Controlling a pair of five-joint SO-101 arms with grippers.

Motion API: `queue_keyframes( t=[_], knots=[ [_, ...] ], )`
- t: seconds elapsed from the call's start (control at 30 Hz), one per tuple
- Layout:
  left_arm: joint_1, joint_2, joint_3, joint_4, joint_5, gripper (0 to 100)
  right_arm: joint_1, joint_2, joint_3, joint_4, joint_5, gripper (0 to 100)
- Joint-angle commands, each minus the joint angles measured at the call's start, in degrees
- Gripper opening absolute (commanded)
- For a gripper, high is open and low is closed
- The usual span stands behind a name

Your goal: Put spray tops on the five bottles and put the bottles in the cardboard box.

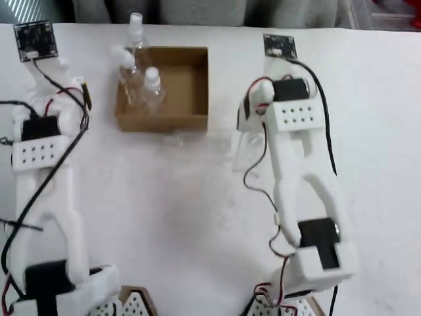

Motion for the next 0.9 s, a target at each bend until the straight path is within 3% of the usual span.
queue_keyframes(
  t=[0.0,0.23,0.33,0.47,0.87],
  knots=[
    [1.89,4.88,-6.86,-0.79,-0.53,3,-0.48,-11.56,13.27,-9.19,0.88,1.8],
    [3.38,15.34,-14.68,1.49,-0.53,3,-0.84,-24.84,35.34,-23.43,1.05,1.8],
    [3.38,19.91,-20.31,5.45,-0.44,9,-0.84,-27.74,39.91,-26.51,1.05,1.7],
    [3.47,25.89,-28.57,10.64,-0.09,18,-0.92,-28.53,41.23,-27.56,1.05,1.7],
    [5.58,40.57,-42.02,18.02,-0.26,13,-0.92,-28.53,41.32,-27.65,1.05,1.7]
  ],
)
